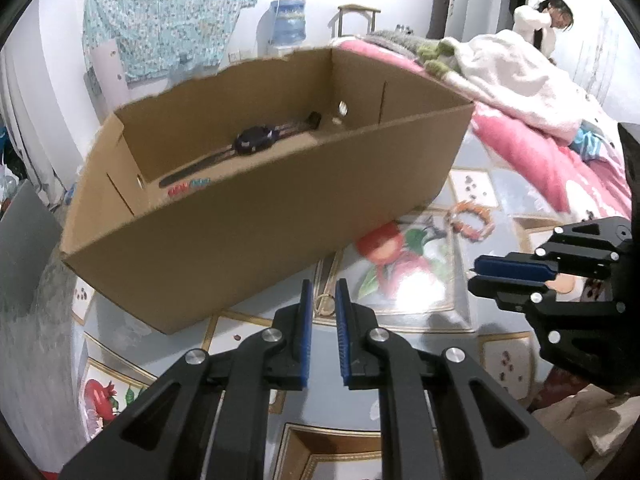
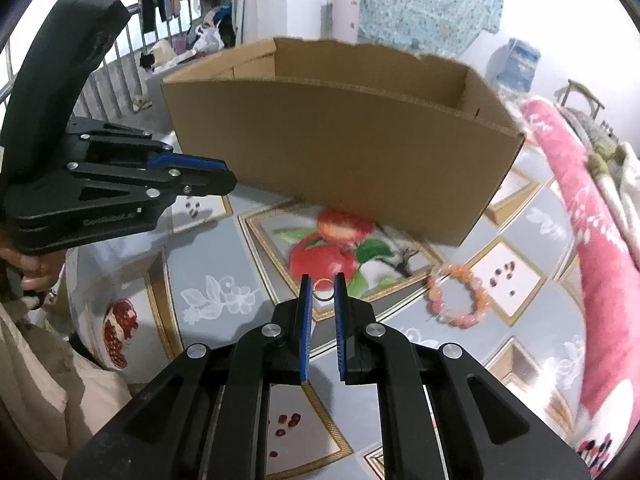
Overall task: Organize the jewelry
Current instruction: 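Carry both rings over the box and open the left and right tools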
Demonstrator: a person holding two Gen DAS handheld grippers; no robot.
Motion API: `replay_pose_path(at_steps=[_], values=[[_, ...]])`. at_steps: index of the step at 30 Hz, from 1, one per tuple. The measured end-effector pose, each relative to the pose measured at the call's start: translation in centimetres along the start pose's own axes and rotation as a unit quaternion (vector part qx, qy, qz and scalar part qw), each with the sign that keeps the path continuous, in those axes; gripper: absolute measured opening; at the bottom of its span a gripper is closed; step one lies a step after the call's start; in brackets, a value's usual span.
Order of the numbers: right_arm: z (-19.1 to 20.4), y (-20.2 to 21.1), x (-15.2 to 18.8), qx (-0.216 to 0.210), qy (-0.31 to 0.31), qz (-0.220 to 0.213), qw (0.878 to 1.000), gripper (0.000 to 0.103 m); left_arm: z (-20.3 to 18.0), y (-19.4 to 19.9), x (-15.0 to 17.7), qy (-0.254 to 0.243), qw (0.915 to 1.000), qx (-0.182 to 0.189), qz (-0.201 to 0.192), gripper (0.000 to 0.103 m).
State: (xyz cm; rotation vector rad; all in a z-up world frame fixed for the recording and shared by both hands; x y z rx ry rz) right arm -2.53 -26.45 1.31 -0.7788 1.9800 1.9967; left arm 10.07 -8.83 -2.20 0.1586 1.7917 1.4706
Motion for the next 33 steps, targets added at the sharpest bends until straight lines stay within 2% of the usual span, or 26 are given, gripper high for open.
replay_pose_path(at_steps=[5,12,18,22,26,30,33], values=[[-0.6,3.3,-1.4,0.007,0.003,-0.04,0.999,0.008,-0.5,3.0,-1.0,-0.002,0.9993,0.012,-0.035,0.011],[-1.8,6.8,-4.7,0.013,0.013,-0.112,0.993,0.008,-0.4,7.3,-4.0,-0.011,0.9948,0.026,-0.098,0.011],[-3.4,7.3,-7.9,0.008,0.0,-0.158,0.987,0.008,1.1,7.7,-6.8,-0.004,0.9924,0.023,-0.121,0.011],[-4.6,4.7,-10.2,-0.011,-0.034,-0.153,0.988,0.008,2.5,5.8,-8.6,0.004,0.9935,0.026,-0.111,0.011],[-5.2,1.8,-11.5,-0.003,-0.064,-0.135,0.989,0.008,4.1,2.6,-9.8,0.016,0.9971,0.027,-0.069,0.011],[-5.2,0.5,-11.8,-0.009,-0.078,-0.121,0.99,0.008,5.5,-0.1,-10.5,0.039,0.9983,0.028,-0.033,0.011],[-5.6,-0.4,-11.9,-0.013,-0.086,-0.107,0.99,0.008,6.0,-1.1,-10.5,0.049,0.9984,0.021,-0.021,0.011]])
Point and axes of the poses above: each gripper's, at about its wrist camera, not at the fingertips, and y roughly against the way its jaws point, z to its left, x to its underside, the point moved 3 cm from there along -y, roughly the way its jaws point, and after that the axes turned 10 degrees about z, right-handed, at the moved point
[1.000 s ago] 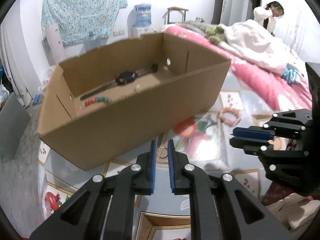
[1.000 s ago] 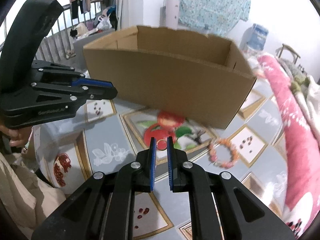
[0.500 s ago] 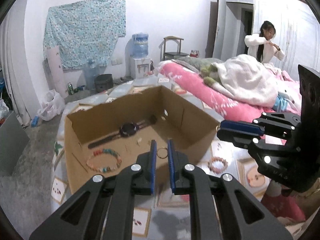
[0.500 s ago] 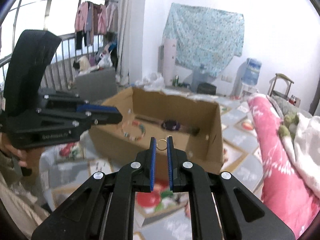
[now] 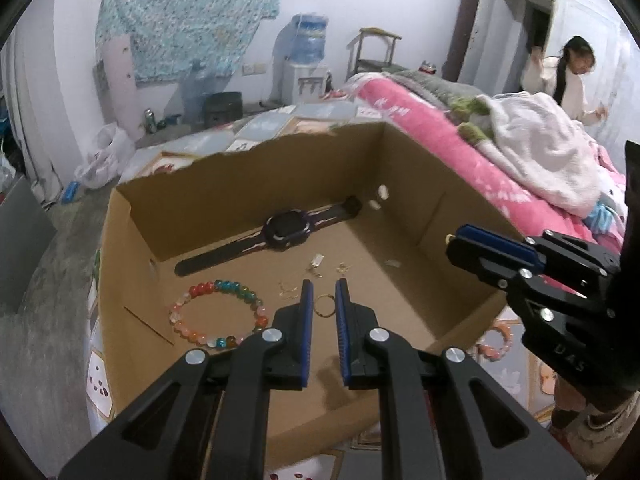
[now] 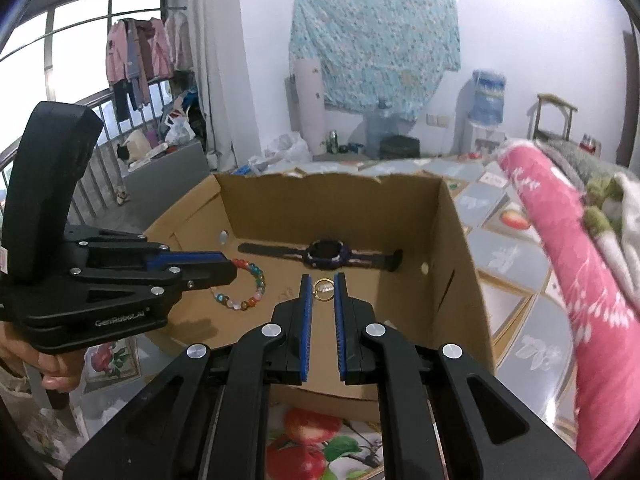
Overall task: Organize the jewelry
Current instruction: 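Carry both rings over the box and open the left and right tools, then withdraw both tools from the box, moving the right tool toward the pink bracelet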
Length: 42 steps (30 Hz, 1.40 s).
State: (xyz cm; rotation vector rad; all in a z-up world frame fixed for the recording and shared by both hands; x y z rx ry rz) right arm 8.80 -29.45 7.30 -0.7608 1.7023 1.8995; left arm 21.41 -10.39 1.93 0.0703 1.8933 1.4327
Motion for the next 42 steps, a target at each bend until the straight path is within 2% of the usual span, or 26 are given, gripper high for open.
replay_pose_path(at_steps=[10,13,15,20,26,29,33,42], values=[[-0.8,-1.7,0.4,-0.005,-0.02,0.031,0.999,0.009,0.1,-1.6,0.1,0.026,0.9995,0.0,0.019,0.011],[-0.8,-1.8,0.4,-0.004,-0.018,0.035,0.999,0.015,0.2,-2.0,0.2,0.032,0.9991,0.003,0.027,0.011],[-0.7,-1.7,0.4,-0.002,-0.018,0.034,0.999,0.023,0.2,-2.1,0.2,0.033,0.999,0.0,0.031,0.013],[-0.6,-1.3,0.3,0.003,-0.015,0.03,0.999,0.035,0.7,-1.8,0.2,0.042,0.9988,-0.011,0.024,0.042],[-0.5,-0.5,0.1,0.008,-0.013,0.021,1.0,0.048,0.9,-1.3,0.3,0.047,0.9984,-0.023,0.02,0.06],[-0.6,-0.2,-0.1,0.008,-0.015,0.016,1.0,0.054,0.9,-1.2,0.4,0.048,0.9983,-0.028,0.02,0.067],[-0.8,0.1,-0.3,0.011,-0.019,0.013,1.0,0.062,0.9,-0.9,0.4,0.054,0.998,-0.027,0.02,0.07],[-1.0,0.6,-0.4,0.009,-0.024,0.008,1.0,0.069,0.7,-0.2,0.5,0.061,0.9974,-0.035,0.014,0.078]])
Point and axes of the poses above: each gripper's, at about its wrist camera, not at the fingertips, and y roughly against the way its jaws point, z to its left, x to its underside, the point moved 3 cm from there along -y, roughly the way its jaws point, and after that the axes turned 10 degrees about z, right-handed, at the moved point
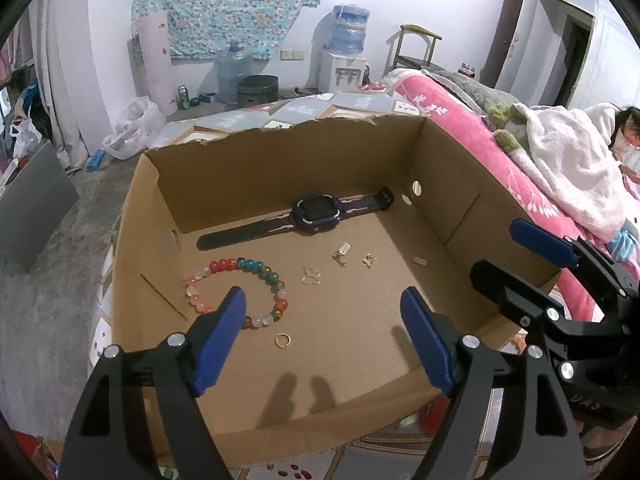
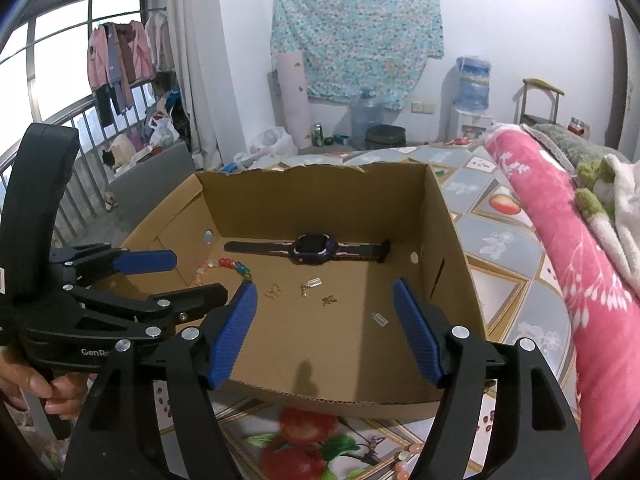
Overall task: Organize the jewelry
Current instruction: 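Withdraw both tools from the box, moving the right tool toward the pink bracelet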
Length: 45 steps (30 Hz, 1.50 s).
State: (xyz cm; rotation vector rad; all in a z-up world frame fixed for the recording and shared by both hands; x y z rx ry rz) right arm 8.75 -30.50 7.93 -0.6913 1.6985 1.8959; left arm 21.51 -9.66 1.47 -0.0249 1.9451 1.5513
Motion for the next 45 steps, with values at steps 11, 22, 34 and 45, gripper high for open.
replay_pose_path(at_steps=[11,22,34,45], values=[[0.4,0.8,-0.1,-0.004,0.0,-0.013,1.0,0.07,0.3,1.2,0.6,0.008,0.9999,-0.008,-0.01,0.083],[0.6,2.7,-0.4,-0.014,0.0,-0.037,0.999,0.07,-0.2,2.5,0.9,0.003,0.9997,-0.011,-0.024,0.084],[0.6,4.8,-1.0,-0.032,-0.011,-0.062,0.998,0.07,-1.6,4.3,1.4,-0.016,0.9991,-0.005,-0.038,0.085],[-0.1,6.0,-1.2,-0.037,-0.03,-0.073,0.996,0.071,-4.5,5.7,2.6,-0.069,0.9957,0.038,-0.049,0.089]])
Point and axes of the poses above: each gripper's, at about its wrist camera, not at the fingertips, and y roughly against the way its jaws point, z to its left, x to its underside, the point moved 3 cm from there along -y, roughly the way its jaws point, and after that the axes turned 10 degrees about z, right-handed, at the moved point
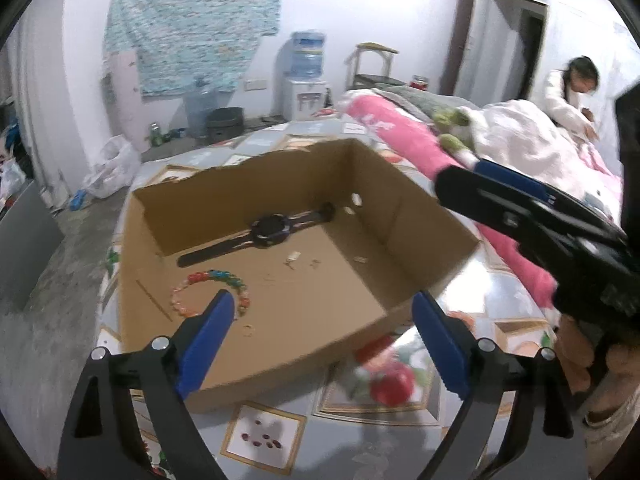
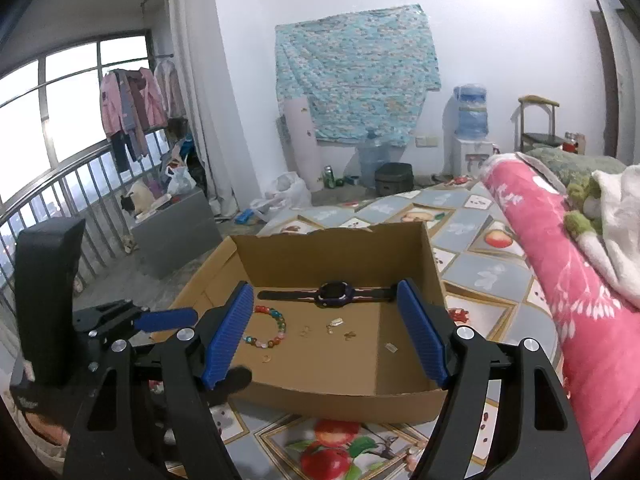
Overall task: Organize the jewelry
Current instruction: 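Withdraw both tools from the box, moving the right tool toward the pink bracelet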
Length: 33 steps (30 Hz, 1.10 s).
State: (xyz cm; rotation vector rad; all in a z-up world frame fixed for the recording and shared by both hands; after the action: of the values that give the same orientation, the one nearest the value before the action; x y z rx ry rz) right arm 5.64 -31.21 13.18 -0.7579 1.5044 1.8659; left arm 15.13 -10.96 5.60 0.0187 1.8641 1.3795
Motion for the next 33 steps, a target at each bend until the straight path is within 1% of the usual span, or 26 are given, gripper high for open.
replay_pose_path(at_steps=[4,8,12,16,19,22,25,27,31,33], values=[[-0.4,0.3,-0.1,-0.007,-0.012,0.0,1.0,0.071,-1.3,0.1,0.4,-0.024,0.9996,0.017,0.0,0.089],[-0.6,0.8,-0.2,-0.005,-0.017,-0.006,1.0,0.071,-2.6,0.3,1.0,-0.05,0.9982,0.033,0.0,0.089],[-0.7,1.2,-0.1,-0.009,-0.024,-0.009,1.0,0.071,-3.6,0.3,1.6,-0.067,0.9967,0.046,0.004,0.089],[-1.0,1.1,0.1,-0.009,-0.029,-0.004,1.0,0.071,-4.2,0.2,2.4,-0.079,0.9955,0.049,0.013,0.09],[-1.0,1.2,0.4,-0.019,-0.03,0.0,0.999,0.071,-4.4,0.3,3.0,-0.085,0.9948,0.052,0.018,0.09],[-0.9,1.2,0.8,-0.022,-0.019,0.009,1.0,0.071,-4.5,0.4,3.5,-0.092,0.9941,0.053,0.023,0.09],[-0.9,1.9,1.8,-0.034,-0.006,0.011,0.999,0.071,-4.9,0.1,4.2,-0.095,0.9931,0.058,0.035,0.09],[-1.4,2.4,2.8,-0.034,0.0,0.017,0.999,0.071,-5.4,-0.2,4.7,-0.1,0.992,0.064,0.044,0.09],[-2.7,3.4,5.1,-0.011,0.007,0.043,0.999,0.071,-6.6,-1.1,5.5,-0.107,0.99,0.073,0.055,0.09],[-3.5,3.9,6.9,0.004,0.01,0.061,0.998,0.071,-7.1,-1.6,5.8,-0.109,0.9893,0.076,0.06,0.09]])
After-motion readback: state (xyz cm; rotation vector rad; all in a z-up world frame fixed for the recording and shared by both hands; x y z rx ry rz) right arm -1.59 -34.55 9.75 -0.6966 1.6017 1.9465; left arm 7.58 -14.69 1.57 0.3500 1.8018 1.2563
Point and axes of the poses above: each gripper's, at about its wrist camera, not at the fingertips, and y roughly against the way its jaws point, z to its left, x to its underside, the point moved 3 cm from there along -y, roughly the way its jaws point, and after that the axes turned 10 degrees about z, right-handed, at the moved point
